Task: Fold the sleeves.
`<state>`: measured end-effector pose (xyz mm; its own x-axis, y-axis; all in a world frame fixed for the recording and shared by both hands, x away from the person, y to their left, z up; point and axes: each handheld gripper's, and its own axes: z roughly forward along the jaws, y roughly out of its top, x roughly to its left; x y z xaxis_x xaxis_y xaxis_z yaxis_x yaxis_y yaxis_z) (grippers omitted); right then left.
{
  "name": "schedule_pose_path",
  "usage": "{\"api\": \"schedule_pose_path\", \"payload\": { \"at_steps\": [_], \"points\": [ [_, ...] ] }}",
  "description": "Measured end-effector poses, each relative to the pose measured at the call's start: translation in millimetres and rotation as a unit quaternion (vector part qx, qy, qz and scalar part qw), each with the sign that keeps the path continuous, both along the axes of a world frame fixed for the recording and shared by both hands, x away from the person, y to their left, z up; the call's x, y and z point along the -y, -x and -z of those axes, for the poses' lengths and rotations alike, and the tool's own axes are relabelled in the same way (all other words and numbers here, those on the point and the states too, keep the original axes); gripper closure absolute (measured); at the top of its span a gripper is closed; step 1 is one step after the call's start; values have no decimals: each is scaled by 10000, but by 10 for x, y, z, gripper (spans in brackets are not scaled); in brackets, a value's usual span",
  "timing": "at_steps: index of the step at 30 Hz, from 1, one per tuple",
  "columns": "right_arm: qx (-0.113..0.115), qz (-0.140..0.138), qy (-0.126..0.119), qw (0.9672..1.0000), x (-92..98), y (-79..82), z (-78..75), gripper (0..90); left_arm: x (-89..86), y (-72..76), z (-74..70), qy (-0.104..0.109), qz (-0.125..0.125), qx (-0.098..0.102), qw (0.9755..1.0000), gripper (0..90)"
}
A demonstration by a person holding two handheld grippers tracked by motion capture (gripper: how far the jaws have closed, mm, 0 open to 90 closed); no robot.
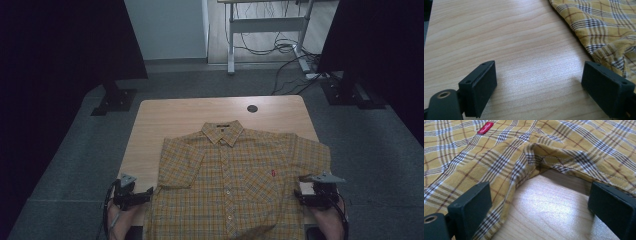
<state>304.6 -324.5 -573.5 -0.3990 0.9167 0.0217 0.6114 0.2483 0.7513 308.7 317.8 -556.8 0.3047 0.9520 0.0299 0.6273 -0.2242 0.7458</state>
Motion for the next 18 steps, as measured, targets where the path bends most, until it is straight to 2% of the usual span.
{"api": "schedule_pose_path", "payload": {
  "at_steps": [2,10,18],
  "points": [
    [2,2,-2,10000,0,0,0,47,0,4,10,12,8,40,10000,123],
    [2,0,-1,10000,4,-4,-1,47,24,-8,15,-3,-3,-9,10000,79],
    [-130,66,-86,9999,15,-17,-41,73,32,-18,19,-26,-15,-74,10000,23]
  ]
}}
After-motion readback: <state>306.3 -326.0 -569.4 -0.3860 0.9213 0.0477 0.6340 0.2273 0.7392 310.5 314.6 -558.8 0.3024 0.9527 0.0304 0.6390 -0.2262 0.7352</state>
